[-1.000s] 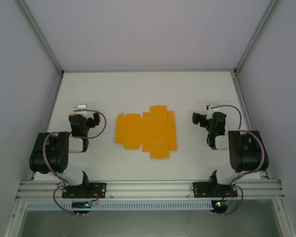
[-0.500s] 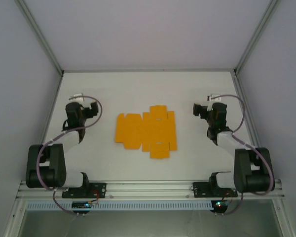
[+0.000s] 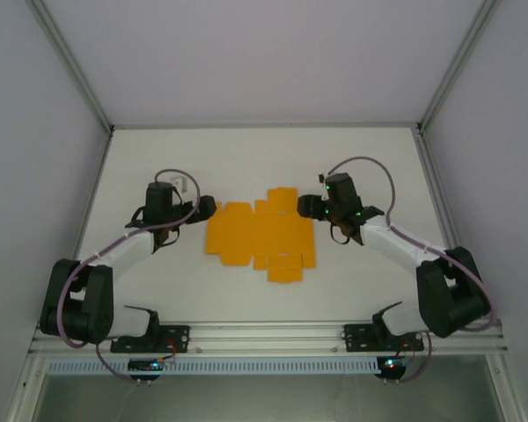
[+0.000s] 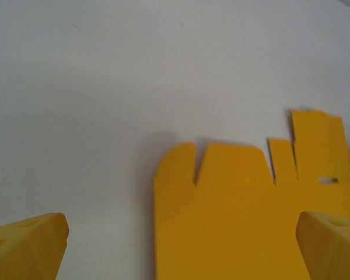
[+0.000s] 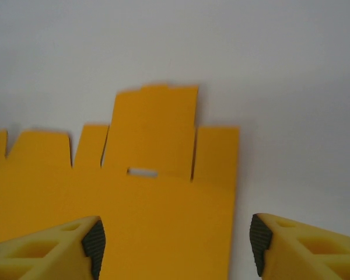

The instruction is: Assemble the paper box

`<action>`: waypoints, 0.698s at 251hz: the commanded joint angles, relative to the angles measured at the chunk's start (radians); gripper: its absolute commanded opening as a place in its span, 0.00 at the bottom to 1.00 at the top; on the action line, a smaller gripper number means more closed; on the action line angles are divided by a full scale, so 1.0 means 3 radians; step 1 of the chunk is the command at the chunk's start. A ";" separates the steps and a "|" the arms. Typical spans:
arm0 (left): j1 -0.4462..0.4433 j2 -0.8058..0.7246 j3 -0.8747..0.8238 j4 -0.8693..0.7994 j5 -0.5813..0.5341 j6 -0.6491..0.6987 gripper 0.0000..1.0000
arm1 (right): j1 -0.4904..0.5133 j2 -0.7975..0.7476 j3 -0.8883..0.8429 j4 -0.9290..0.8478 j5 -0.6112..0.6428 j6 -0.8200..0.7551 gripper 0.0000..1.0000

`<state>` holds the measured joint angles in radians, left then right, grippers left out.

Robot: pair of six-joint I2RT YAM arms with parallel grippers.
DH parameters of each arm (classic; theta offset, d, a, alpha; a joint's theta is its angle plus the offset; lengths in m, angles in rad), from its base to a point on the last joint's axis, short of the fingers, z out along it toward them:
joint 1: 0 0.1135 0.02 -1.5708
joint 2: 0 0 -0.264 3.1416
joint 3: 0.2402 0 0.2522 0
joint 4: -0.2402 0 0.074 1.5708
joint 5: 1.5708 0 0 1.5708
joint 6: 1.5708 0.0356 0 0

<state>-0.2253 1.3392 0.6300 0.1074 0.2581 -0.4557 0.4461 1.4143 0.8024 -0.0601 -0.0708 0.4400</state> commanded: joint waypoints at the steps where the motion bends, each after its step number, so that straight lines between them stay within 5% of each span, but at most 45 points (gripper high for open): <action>1: -0.0046 0.0027 0.0028 -0.0173 0.0389 -0.0112 1.00 | 0.0068 0.0186 0.0088 -0.0110 -0.0283 0.0241 0.64; 47: -0.0057 0.0161 0.0018 -0.0351 0.0290 -0.0077 1.00 | 0.0106 0.0577 0.0006 0.0153 -0.0484 0.0425 0.48; 175: -0.0057 0.0671 0.0029 0.0240 0.1137 -0.0221 0.94 | 0.0062 0.0959 -0.0294 0.0195 -0.0330 0.0599 0.47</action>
<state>-0.2379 1.5101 0.6312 0.0826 0.4736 -0.4911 0.4725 1.6497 0.7616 0.0460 -0.1768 0.5888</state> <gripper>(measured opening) 0.970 0.465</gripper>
